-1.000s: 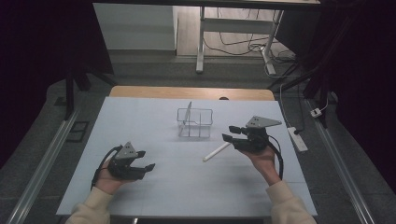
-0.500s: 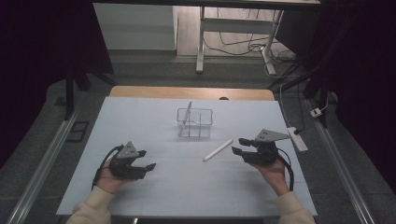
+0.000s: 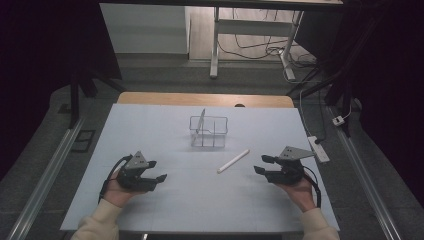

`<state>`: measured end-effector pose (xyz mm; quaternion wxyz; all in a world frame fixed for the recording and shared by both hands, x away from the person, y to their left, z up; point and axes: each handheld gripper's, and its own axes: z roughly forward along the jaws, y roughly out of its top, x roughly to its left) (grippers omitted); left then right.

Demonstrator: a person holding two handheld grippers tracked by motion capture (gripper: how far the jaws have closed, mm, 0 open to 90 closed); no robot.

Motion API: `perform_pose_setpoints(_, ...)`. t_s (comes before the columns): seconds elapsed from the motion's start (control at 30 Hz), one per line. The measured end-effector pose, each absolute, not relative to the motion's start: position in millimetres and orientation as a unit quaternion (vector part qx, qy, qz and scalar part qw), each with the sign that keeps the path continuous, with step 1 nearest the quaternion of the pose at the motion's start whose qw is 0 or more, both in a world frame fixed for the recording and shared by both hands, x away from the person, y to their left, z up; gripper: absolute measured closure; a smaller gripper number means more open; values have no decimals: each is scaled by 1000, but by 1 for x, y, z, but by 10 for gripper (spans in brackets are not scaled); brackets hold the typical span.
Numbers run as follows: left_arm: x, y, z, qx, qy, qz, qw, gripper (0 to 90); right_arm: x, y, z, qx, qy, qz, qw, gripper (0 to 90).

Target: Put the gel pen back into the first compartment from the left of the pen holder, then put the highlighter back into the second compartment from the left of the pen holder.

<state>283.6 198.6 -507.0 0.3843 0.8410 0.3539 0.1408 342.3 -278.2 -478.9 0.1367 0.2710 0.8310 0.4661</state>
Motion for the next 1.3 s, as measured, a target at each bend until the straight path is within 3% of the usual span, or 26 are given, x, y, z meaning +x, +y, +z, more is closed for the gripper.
perform_pose_setpoints(1.3,283,199,-507,842,352,140,384,345,354,-248,-471,150,900,381,146,378)
